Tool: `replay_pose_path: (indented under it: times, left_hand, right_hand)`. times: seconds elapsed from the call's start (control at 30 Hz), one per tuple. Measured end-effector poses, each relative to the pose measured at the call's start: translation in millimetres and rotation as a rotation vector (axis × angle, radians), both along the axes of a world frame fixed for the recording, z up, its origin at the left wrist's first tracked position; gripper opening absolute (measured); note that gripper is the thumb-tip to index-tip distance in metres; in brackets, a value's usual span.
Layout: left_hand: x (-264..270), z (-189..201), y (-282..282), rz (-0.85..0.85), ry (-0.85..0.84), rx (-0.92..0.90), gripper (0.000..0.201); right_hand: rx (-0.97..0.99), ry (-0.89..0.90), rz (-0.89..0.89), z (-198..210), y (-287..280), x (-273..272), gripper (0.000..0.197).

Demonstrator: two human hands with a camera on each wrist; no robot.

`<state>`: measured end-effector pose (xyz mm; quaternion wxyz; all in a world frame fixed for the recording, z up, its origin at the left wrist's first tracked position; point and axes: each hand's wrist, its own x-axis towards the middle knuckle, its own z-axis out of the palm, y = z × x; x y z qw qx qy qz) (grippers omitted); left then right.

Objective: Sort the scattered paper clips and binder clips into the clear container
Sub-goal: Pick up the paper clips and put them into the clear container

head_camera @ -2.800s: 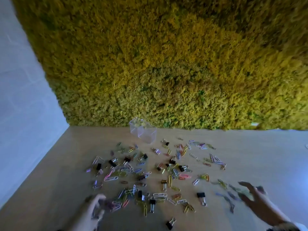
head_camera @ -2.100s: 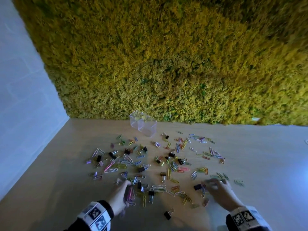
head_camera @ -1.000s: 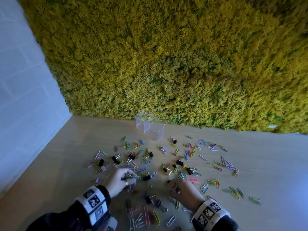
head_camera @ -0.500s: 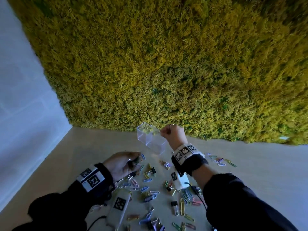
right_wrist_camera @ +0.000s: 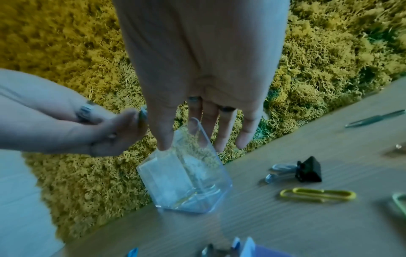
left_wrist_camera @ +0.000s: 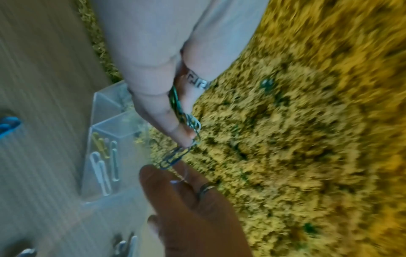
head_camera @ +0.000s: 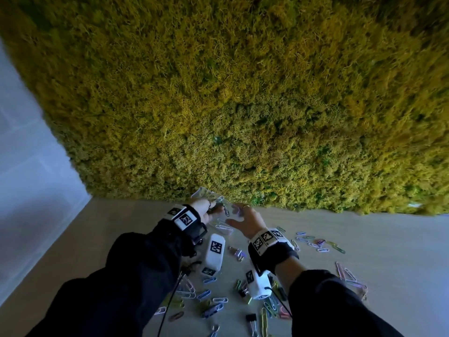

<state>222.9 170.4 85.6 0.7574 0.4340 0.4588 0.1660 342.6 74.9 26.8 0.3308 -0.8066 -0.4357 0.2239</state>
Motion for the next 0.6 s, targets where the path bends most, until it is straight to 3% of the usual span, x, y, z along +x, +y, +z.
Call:
replay_pose_path:
  times: [0.07,0.13,0.23,0.33,0.4,0.47,0.6]
  left_hand:
    - [10.4,-16.6,10.1,-0.027,0.041,0.053,0.035]
    - [14.8,-32.9,25.8,-0.055,0.059,0.047,0.034]
    - [8.5,-9.3,11.4,-0.082,0.028,-0.109,0.022]
    - [12.4,-1.8,5.0,-0.086,-0.06,-0.208,0.026]
    - [8.7,5.4,-2.7,-0.188,-0.011,-0.116,0.039]
    - [-0.5,9.8,-5.4,-0.228,0.042,0.003,0.039]
    - [-45.3,21.9,-19.6,-0.297,0.152,0.251,0.02]
  right_hand:
    - [-0.002,-0.012,-0.017,-1.3,-2.0,0.6,0.052]
    - [0.0,-0.018,-0.007,-0.3,-3.7,1.6,0.047]
    - [-0.001,-0.02,0.01,0.3,-4.9,3.4,0.047]
    - [-0.036,0.01,0.019,-0.4,-4.2,4.4,0.05]
    - [-0.056,0.068,0.031,2.9,-5.7,4.8,0.057]
    - [-0.045,0.106,0.044,14.1,-14.9,5.2,0.063]
    - [0.058,0.101,0.054,34.1,-59.9,19.2,0.042]
